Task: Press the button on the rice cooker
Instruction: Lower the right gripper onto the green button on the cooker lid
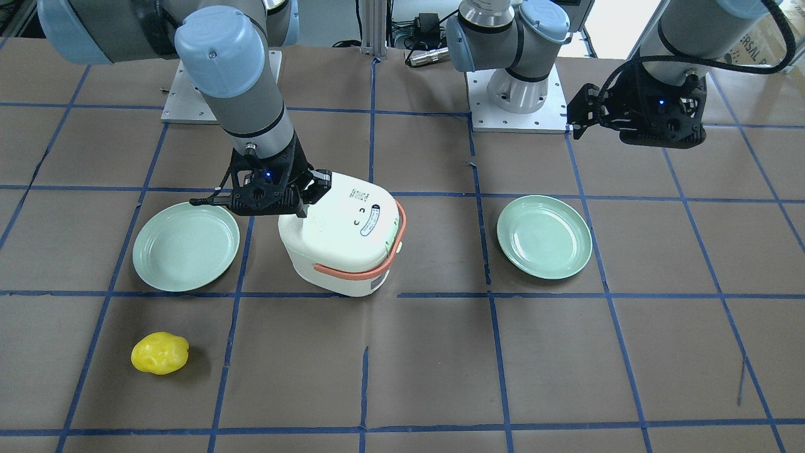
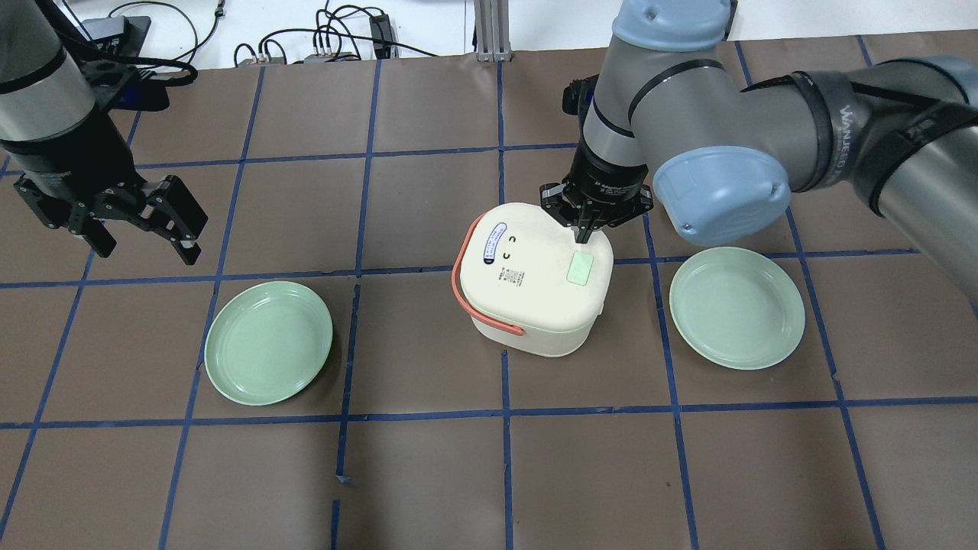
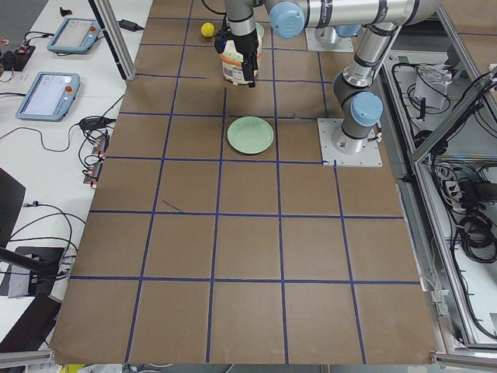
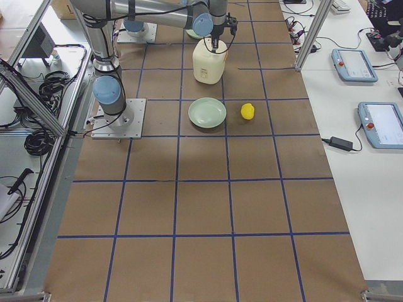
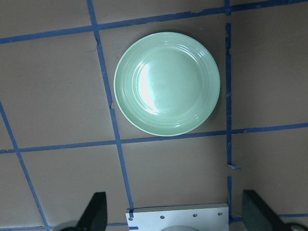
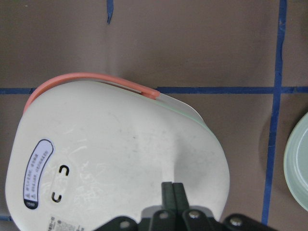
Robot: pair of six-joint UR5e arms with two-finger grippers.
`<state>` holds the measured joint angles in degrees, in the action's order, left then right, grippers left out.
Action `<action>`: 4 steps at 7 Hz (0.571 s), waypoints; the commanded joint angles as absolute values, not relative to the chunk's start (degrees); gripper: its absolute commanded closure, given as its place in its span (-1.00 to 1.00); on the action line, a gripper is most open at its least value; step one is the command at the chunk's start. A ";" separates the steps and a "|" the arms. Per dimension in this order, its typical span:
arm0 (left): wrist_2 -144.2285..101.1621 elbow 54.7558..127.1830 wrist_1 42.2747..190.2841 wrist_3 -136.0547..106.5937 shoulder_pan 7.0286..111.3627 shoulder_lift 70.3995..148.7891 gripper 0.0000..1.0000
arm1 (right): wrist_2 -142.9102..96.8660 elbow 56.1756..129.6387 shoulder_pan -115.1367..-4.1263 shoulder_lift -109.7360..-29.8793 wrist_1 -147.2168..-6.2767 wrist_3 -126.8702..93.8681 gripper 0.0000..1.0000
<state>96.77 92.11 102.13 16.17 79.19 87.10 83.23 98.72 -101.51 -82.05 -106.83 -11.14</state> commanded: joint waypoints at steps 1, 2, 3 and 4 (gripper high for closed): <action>96.77 92.11 102.13 16.17 79.19 87.10 -1.00 | 83.23 101.06 -101.51 -82.35 -107.40 -11.34 0.74; 96.77 92.11 102.13 16.17 79.19 87.10 -1.00 | 83.23 101.86 -101.51 -82.53 -107.75 -11.51 0.74; 96.77 92.11 102.13 16.17 79.19 87.10 -1.00 | 83.23 101.87 -101.51 -82.53 -107.84 -11.60 0.74; 96.77 92.11 102.13 16.17 79.19 87.10 -1.00 | 83.23 101.43 -101.51 -82.36 -107.84 -11.78 0.74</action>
<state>96.77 92.11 102.13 16.17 79.19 87.10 83.23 101.50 -101.50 -82.53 -107.74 -11.59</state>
